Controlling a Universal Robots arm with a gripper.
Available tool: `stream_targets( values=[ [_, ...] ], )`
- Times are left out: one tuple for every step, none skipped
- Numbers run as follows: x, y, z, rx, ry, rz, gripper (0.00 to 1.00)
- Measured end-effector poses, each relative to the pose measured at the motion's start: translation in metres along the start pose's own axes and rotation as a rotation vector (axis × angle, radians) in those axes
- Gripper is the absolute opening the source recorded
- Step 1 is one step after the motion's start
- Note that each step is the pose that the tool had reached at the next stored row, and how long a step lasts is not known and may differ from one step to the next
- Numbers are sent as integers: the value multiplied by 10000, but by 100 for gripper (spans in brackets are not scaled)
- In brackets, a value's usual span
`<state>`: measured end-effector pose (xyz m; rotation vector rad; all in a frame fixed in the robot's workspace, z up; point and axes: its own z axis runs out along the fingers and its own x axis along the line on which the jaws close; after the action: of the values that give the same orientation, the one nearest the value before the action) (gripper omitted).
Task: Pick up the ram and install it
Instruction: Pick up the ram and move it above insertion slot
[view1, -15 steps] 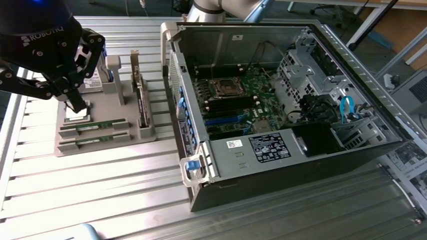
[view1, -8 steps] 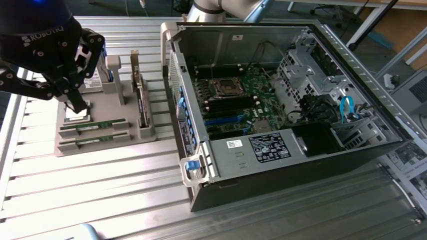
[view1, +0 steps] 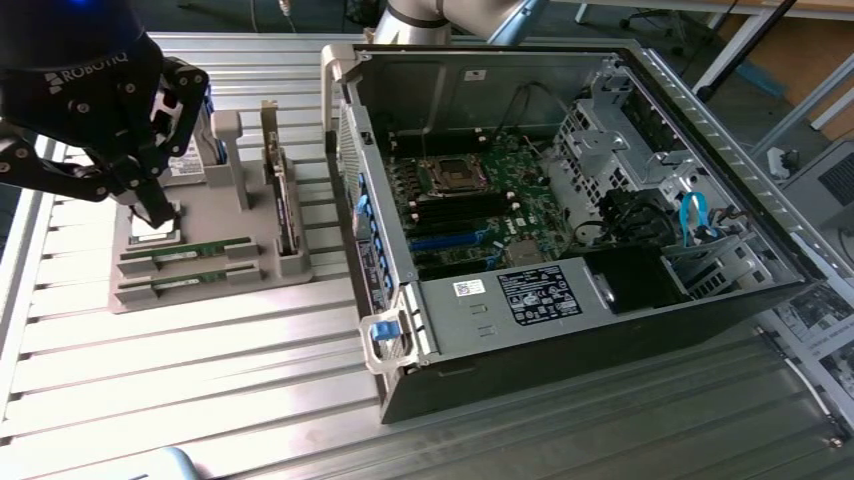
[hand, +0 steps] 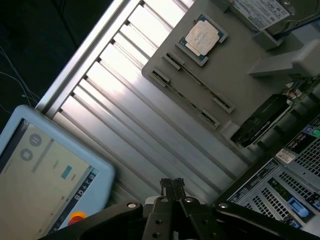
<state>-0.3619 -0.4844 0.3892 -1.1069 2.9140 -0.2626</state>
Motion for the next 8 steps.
stream_targets(
  values=[
    [0, 0, 0, 9, 1, -38, 11],
    [0, 0, 0, 21, 2, -87, 11],
    [0, 0, 0, 30, 2, -128, 11],
    [0, 0, 0, 38, 2, -163, 11],
    [0, 0, 0, 44, 1, -191, 11],
    [0, 0, 0, 54, 1, -237, 11],
    [0, 0, 0, 61, 1, -267, 11],
    [0, 0, 0, 68, 0, -294, 11]
  ],
)
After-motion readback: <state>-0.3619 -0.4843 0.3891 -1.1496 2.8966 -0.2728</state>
